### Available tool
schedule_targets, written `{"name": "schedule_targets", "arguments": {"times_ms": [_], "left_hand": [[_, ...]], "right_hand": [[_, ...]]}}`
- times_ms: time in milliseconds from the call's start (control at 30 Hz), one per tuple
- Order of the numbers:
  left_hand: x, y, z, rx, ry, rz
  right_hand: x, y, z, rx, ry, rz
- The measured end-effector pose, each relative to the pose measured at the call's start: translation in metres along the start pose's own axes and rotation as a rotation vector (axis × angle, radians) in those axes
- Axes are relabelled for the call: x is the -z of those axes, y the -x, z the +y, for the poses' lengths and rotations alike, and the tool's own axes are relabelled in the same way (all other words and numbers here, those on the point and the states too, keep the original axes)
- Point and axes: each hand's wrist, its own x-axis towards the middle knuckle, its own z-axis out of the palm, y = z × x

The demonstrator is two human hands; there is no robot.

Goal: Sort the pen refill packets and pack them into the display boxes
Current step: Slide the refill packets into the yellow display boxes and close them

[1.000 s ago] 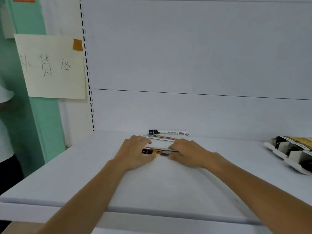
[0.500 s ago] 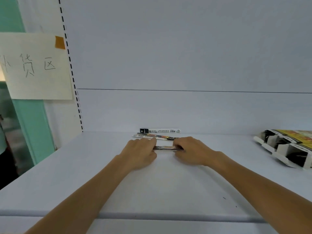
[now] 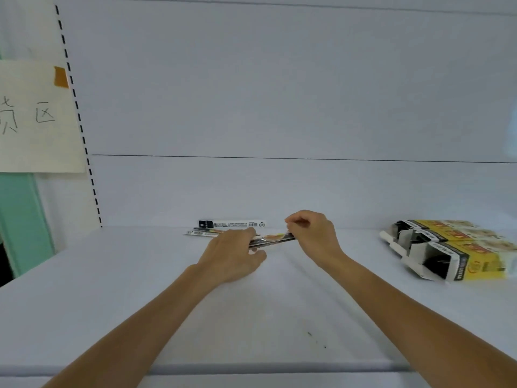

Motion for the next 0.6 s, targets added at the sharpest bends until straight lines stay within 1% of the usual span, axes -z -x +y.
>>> {"name": "schedule_targets", "arguments": {"times_ms": [100, 200, 333, 467, 600], "left_hand": [[-0.012, -0.008, 0.039, 0.022, 0.125, 0.067], [-0.029, -0.026, 0.079, 0.042, 0.169, 0.100], [-0.050, -0.046, 0.126, 0.113, 0.274, 0.057], [-0.070, -0.048, 0.169, 0.121, 0.205, 0.027], [-0.085, -0.051, 0.199, 0.120, 0.048, 0.000]], "right_hand": [[0.033, -0.005, 0.010, 0.039, -0.013, 0.068], [0.079, -0.005, 0.028, 0.122, 0.027, 0.090], [0.168, -0.010, 0.074, 0.142, 0.256, 0.127], [0.252, -0.015, 0.129, 0.171, 0.535, 0.108], [0.300, -0.016, 0.170, 0.148, 0.672, 0.064]]}}
